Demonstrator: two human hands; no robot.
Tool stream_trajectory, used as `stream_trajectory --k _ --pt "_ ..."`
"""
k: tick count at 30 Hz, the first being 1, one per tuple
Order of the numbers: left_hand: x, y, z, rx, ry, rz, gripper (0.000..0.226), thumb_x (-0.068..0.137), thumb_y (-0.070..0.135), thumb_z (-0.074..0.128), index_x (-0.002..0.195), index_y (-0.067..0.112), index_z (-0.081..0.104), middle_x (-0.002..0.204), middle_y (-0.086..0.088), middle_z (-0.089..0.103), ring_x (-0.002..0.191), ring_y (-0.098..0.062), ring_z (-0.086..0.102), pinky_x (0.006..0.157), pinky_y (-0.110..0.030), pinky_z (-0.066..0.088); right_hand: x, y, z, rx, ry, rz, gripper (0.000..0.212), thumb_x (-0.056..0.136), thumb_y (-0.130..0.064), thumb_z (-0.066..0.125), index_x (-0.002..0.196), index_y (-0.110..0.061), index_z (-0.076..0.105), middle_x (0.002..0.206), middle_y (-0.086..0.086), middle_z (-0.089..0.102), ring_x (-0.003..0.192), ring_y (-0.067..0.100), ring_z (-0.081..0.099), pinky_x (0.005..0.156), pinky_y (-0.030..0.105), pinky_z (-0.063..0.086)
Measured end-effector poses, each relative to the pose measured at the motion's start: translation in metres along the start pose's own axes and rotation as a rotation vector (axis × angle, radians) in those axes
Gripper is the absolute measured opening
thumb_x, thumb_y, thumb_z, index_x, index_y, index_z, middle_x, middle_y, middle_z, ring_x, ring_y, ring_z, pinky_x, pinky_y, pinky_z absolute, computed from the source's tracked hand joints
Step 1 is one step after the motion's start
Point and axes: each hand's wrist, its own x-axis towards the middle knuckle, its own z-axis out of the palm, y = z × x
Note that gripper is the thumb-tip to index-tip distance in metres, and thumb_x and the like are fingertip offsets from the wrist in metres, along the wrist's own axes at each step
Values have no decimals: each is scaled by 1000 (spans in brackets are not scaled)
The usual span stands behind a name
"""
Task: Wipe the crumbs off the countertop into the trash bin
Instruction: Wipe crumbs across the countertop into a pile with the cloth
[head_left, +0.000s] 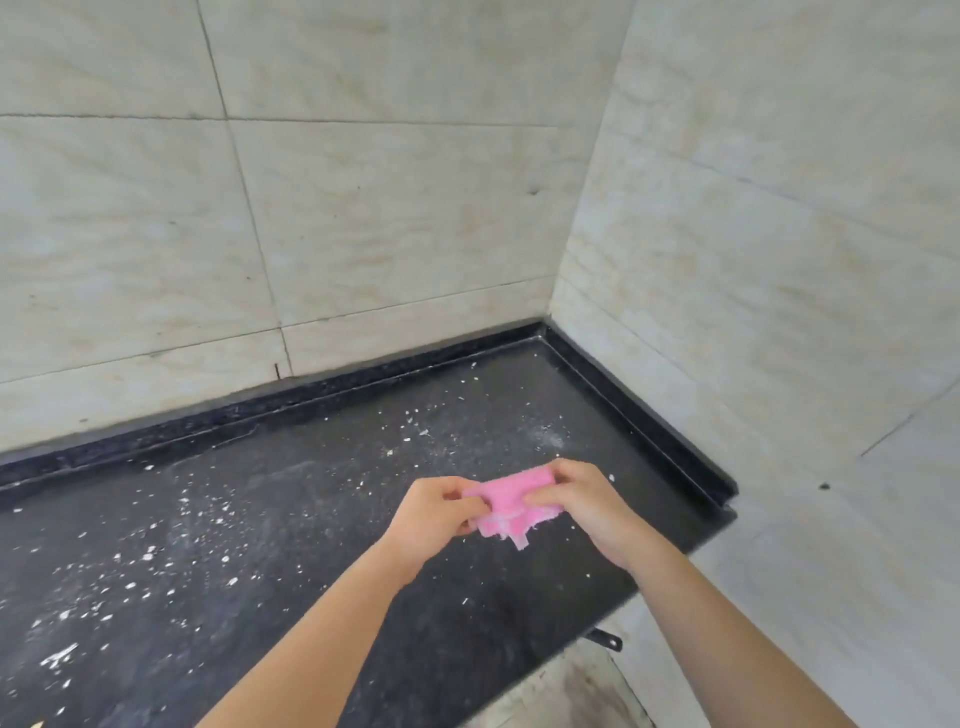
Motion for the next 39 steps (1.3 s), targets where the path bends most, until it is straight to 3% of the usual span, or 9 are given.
stream_trajectory --k 5,8,11,17,21,24,31,33,39 --pt "86 -9 39 -408 -94 -129 17 81 4 66 97 2 71 84 -10 71 81 -18 68 80 -28 56 75 29 -14 639 75 262 35 88 -26 64 118 -8 64 111 12 68 106 26 65 98 41 47" --pt "128 -16 59 -483 -36 -202 19 79 3 68 98 6 70 95 -9 74 89 -18 70 76 -24 55 121 43 -18 616 67 375 31 89 -32 64 113 -13 66 108 13 71 104 26 67 94 41 50" --pt "157 -27 65 -289 115 -225 15 81 14 70 96 17 71 97 -2 73 92 -15 68 81 -25 55 159 51 -26 517 144 335 21 90 -22 63 104 -7 67 98 11 72 92 24 69 86 40 53" --pt "180 -79 26 463 625 -101 37 94 22 52 131 21 50 138 5 44 126 -13 35 94 -32 40 235 74 -74 -144 303 246 32 83 -29 59 62 -12 43 64 1 50 61 19 47 58 29 35" --pt "194 -102 5 712 717 -163 48 97 19 46 142 5 38 155 -10 26 145 -26 12 118 -42 17 290 81 -111 -482 317 81 30 91 -32 50 74 -7 55 67 6 62 69 26 60 62 32 42" --pt "214 -104 -1 798 793 -228 51 98 22 40 145 2 31 158 -15 17 147 -29 6 120 -42 4 344 82 -139 -809 331 -123 29 97 -25 48 103 1 61 96 20 65 89 38 62 74 39 47" --pt "233 -126 -17 787 1090 -293 51 96 11 43 142 -4 29 153 -25 23 144 -39 14 118 -49 6 436 92 -152 -1497 68 -425 56 93 -6 52 143 0 28 126 15 48 107 27 56 74 34 52" --pt "232 -131 -23 785 1100 -357 52 96 11 42 143 -6 26 153 -26 21 143 -41 13 117 -52 6 442 96 -147 -1473 117 -399 61 92 -5 53 146 0 25 130 16 49 112 28 53 77 33 53" --pt "232 -131 -24 829 1006 -495 57 99 24 31 146 -6 17 156 -26 11 145 -40 6 118 -52 8 411 94 -87 -756 327 -196 46 88 2 51 129 -17 57 112 11 58 100 30 56 78 35 47"
